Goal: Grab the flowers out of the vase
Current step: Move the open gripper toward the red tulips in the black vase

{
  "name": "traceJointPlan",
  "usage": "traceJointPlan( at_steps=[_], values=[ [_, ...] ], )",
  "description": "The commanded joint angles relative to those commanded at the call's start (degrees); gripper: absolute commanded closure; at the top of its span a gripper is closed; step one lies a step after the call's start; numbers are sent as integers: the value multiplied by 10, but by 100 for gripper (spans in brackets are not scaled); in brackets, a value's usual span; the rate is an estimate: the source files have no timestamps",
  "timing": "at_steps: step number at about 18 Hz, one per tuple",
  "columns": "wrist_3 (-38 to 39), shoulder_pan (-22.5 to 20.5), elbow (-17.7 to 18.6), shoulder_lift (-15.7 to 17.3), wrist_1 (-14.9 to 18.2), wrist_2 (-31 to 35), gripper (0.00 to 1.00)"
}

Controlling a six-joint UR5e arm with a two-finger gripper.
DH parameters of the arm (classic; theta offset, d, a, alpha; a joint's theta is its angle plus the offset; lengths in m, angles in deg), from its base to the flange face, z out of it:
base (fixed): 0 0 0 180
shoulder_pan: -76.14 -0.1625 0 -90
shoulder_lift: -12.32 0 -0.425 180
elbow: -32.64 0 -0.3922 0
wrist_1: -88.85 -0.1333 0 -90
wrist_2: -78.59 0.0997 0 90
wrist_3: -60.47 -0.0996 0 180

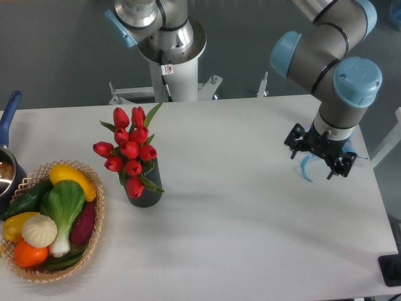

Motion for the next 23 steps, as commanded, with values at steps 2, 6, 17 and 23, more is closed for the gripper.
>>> traceJointPlan(
  at_steps=[2,6,17,23],
  values=[
    [0,0,0,1,0,0,0],
    [-3,9,11,6,-2,-4,0],
    [19,24,173,90,-173,-242,0],
    [19,15,278,186,-176,-361,0]
  ],
)
